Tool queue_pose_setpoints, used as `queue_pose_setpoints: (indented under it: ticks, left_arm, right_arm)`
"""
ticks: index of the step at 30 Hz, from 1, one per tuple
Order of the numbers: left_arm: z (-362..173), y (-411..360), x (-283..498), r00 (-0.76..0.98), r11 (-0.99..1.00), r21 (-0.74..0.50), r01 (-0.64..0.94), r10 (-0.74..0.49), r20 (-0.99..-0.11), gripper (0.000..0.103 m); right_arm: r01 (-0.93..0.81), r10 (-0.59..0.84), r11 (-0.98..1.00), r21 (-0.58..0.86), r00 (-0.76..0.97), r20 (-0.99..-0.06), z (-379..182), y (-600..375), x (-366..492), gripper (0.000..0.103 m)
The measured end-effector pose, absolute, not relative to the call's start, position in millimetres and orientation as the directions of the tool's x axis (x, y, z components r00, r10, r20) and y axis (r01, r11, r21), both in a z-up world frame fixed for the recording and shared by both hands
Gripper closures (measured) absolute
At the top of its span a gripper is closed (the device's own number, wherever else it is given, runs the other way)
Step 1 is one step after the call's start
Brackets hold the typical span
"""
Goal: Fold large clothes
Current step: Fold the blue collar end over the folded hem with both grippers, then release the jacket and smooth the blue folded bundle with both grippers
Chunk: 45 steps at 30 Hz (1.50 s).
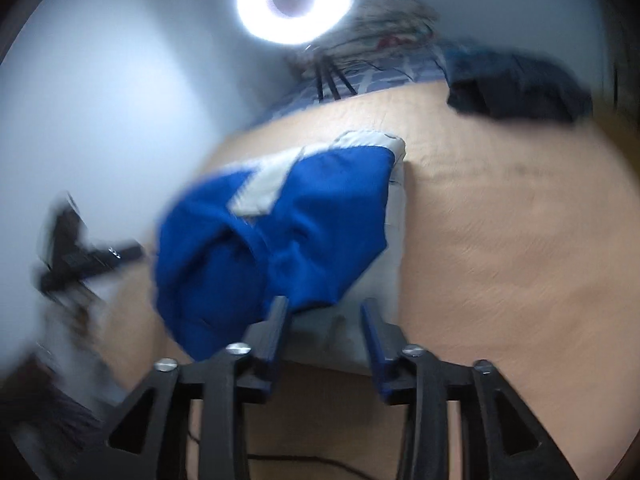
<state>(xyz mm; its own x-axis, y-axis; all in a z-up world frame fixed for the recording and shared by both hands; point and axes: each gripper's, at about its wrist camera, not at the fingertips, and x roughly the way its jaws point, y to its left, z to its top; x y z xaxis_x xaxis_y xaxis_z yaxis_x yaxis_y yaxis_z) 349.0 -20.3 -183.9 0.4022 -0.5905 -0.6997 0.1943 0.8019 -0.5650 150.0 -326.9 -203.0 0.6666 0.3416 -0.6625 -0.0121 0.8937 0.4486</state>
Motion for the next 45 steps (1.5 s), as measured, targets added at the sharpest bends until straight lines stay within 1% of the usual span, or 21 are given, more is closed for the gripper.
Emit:
queue_pose_setpoints:
  ticks: [1, 4, 6, 11, 12, 13, 14, 16, 17, 22, 29, 31, 33, 34, 35, 36, 38, 41, 42, 44, 45]
  left_arm:
    - [-185, -19, 359, 0.397, 0.788, -0.593, 0.165, -0.604, -0.692, 0.052]
    - [-190, -14, 384, 0.392, 0.748, -0.658, 0.085, -0.632, -0.668, 0.052]
    - [-195, -11, 397, 0.392, 0.732, -0.679, 0.047, -0.639, -0.662, 0.051]
    - [-212, -26, 423, 0.333, 0.691, -0.722, 0.006, -0.682, -0.651, 0.054]
    - [-213, -32, 425, 0.332, 0.700, -0.714, 0.016, -0.678, -0.656, 0.062]
    - [-214, -38, 426, 0.324, 0.718, -0.695, 0.031, -0.665, -0.672, 0.092]
    - [-215, -42, 425, 0.319, 0.734, -0.678, 0.045, -0.654, -0.687, 0.094]
    - [-209, -47, 417, 0.338, 0.761, -0.644, 0.074, -0.627, -0.702, 0.097]
    - [-206, -47, 414, 0.340, 0.767, -0.636, 0.078, -0.621, -0.707, 0.098]
    - [-204, -46, 385, 0.326, 0.819, -0.561, 0.119, -0.566, -0.757, 0.099]
    - [-235, -54, 378, 0.320, 0.858, -0.497, 0.128, -0.510, -0.799, 0.098]
    - [-227, -56, 373, 0.336, 0.878, -0.451, 0.161, -0.478, -0.812, 0.091]
    - [-217, -56, 369, 0.353, 0.899, -0.397, 0.186, -0.438, -0.827, 0.077]
    - [-210, -54, 366, 0.375, 0.911, -0.367, 0.191, -0.413, -0.830, 0.067]
    - [-205, -51, 363, 0.395, 0.914, -0.356, 0.194, -0.405, -0.825, 0.066]
    - [-196, -47, 359, 0.420, 0.917, -0.348, 0.195, -0.399, -0.815, 0.066]
    - [-180, -42, 351, 0.450, 0.911, -0.361, 0.200, -0.413, -0.792, 0.066]
    - [-157, -41, 338, 0.475, 0.884, -0.411, 0.223, -0.467, -0.746, 0.066]
    - [-151, -44, 333, 0.468, 0.871, -0.429, 0.239, -0.490, -0.735, 0.066]
    - [-147, -55, 326, 0.444, 0.853, -0.449, 0.266, -0.522, -0.728, 0.066]
    - [-147, -62, 322, 0.428, 0.844, -0.455, 0.283, -0.536, -0.728, 0.066]
  right_arm:
    - [0.020, 0.374, 0.853, 0.522, 0.675, -0.636, -205, -337, 154, 0.039]
    - [0.072, 0.433, 0.774, 0.629, 0.665, -0.609, -217, -348, 171, 0.037]
    - [0.109, 0.422, 0.768, 0.632, 0.656, -0.626, -226, -350, 183, 0.039]
    - [0.111, 0.460, 0.742, 0.661, 0.633, -0.623, -239, -345, 212, 0.052]
    - [0.107, 0.471, 0.744, 0.659, 0.617, -0.631, -241, -343, 219, 0.055]
    - [0.105, 0.472, 0.749, 0.654, 0.608, -0.638, -242, -343, 220, 0.068]
    - [0.098, 0.471, 0.761, 0.641, 0.595, -0.651, -243, -339, 224, 0.086]
    - [0.086, 0.465, 0.778, 0.622, 0.588, -0.662, -242, -335, 224, 0.100]
    - [0.078, 0.460, 0.786, 0.613, 0.590, -0.664, -239, -335, 223, 0.102]
    - [0.042, 0.474, 0.776, 0.630, 0.620, -0.625, -218, -349, 206, 0.103]
    - [0.082, 0.362, 0.877, 0.474, 0.538, -0.762, -259, -330, 213, 0.103]
    - [0.084, 0.349, 0.883, 0.461, 0.539, -0.766, -256, -329, 214, 0.102]
    - [0.067, 0.326, 0.902, 0.427, 0.543, -0.774, -243, -326, 212, 0.094]
    - [0.059, 0.312, 0.911, 0.408, 0.548, -0.776, -237, -324, 211, 0.090]
    - [0.031, 0.306, 0.919, 0.393, 0.571, -0.762, -224, -320, 205, 0.078]
    - [0.004, 0.308, 0.923, 0.385, 0.591, -0.745, -213, -318, 199, 0.074]
    - [-0.064, 0.326, 0.927, 0.369, 0.624, -0.710, -194, -311, 189, 0.070]
    - [-0.235, 0.438, 0.896, 0.376, 0.600, -0.669, -177, -290, 179, 0.064]
    - [-0.278, 0.454, 0.891, 0.359, 0.581, -0.676, -176, -281, 178, 0.062]
    - [-0.344, 0.465, 0.883, 0.321, 0.540, -0.702, -180, -265, 176, 0.047]
    - [-0.365, 0.447, 0.887, 0.283, 0.525, -0.724, -184, -255, 178, 0.047]
